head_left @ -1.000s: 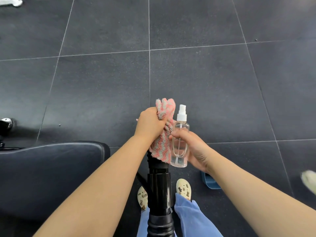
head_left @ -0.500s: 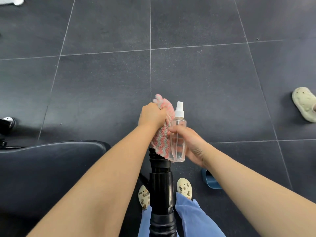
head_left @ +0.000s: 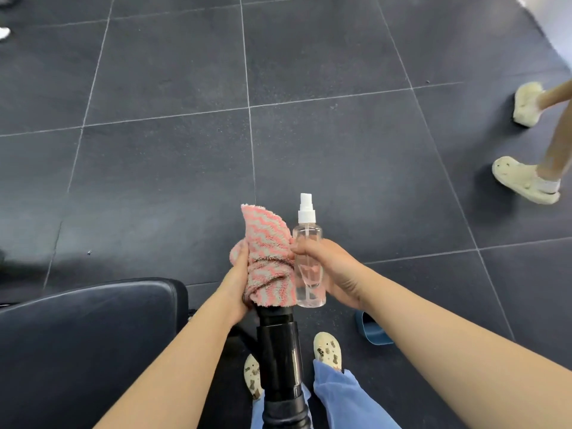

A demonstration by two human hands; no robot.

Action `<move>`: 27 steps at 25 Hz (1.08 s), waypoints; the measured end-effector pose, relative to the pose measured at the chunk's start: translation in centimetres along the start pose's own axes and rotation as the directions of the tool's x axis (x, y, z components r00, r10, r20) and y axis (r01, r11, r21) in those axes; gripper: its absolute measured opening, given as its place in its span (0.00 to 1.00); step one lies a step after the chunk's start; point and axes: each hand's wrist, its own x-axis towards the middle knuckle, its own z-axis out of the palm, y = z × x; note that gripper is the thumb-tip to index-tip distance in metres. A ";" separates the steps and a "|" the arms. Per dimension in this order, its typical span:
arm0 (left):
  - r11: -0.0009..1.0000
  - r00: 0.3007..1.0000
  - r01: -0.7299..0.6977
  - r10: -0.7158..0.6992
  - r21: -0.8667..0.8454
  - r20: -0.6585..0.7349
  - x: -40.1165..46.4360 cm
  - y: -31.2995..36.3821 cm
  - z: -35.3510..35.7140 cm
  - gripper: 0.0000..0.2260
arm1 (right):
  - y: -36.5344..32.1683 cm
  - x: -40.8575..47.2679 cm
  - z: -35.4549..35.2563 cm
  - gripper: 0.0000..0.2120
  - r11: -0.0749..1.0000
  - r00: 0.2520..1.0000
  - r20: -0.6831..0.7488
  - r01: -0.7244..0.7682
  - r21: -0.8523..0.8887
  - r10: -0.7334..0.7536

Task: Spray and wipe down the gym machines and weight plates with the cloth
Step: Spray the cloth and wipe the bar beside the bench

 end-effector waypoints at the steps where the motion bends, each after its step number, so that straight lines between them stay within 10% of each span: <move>1: 0.998 1.000 -0.013 0.015 -0.060 0.028 1.1 0.8 0.2 0.31 | 0.1 0.0 0.0 0.14 1.000 1.000 -0.019 -0.007 0.010 0.008; 13: 0.995 0.995 -0.096 0.096 -0.033 0.010 2.0 2.1 1.1 0.20 | 0.8 0.0 0.9 0.07 0.998 0.993 -0.103 -0.056 0.029 0.059; 22: 0.996 0.996 0.092 -0.093 0.012 0.016 -0.6 -2.0 -0.7 0.32 | 0.9 1.7 0.9 0.03 0.986 0.984 -0.109 -0.132 0.103 0.143; 27: 0.979 0.927 -0.022 0.097 0.205 -0.362 -0.4 -3.3 0.2 0.23 | 1.7 1.1 0.3 0.03 0.989 0.990 -0.063 -0.130 -0.067 0.126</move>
